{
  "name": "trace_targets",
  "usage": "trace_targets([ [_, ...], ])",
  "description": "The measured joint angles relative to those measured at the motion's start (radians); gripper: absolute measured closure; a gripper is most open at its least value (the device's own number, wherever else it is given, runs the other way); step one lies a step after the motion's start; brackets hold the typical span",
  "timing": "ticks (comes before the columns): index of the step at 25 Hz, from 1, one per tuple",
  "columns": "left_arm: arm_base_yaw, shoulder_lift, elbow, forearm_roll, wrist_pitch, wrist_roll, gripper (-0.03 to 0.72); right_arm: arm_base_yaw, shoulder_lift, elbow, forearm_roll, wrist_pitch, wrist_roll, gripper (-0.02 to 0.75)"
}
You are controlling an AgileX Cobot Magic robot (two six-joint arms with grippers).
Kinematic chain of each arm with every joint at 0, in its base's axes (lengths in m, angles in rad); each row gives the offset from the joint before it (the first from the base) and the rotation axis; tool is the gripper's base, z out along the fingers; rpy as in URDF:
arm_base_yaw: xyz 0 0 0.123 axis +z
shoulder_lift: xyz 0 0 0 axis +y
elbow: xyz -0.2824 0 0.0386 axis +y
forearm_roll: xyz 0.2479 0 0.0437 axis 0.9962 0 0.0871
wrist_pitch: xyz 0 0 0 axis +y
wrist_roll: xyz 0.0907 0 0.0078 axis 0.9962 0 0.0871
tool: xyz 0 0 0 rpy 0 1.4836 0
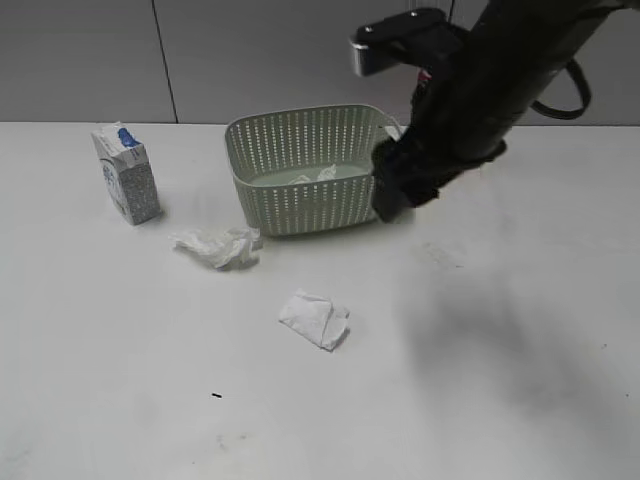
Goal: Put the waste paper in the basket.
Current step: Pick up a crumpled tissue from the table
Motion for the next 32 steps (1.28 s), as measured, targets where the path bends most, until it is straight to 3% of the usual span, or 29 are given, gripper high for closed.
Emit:
trace_targets([
  [3,0.0,0.052,-0.002,-0.001,-0.008,0.0,0.127,0.0,-0.026,0.0,-0.082,0.248,0.0,0.145],
  [6,0.0,0.13,-0.024,-0.002,-0.037,0.0,0.127,-0.005,-0.053,0.0,-0.172,0.361,0.0,0.145],
  [9,0.0,0.237,-0.06,-0.003,-0.074,0.0,0.127,-0.042,-0.084,0.0,-0.19,0.356,0.0,0.145],
  [14,-0.004,0.467,-0.136,-0.004,-0.105,0.045,0.127,-0.216,-0.117,0.0,-0.121,0.353,0.0,0.145],
  [22,-0.099,0.879,-0.303,-0.005,-0.162,0.141,0.127,-0.461,-0.19,0.059,-0.088,0.366,-0.018,0.146],
  [25,-0.119,1.052,-0.395,-0.008,-0.165,0.163,0.127,-0.499,-0.241,0.13,-0.089,0.343,-0.02,0.146],
  [32,-0.214,1.428,-0.629,-0.037,-0.162,0.222,0.127,-0.5,-0.422,0.33,-0.005,0.27,-0.023,0.146],
])
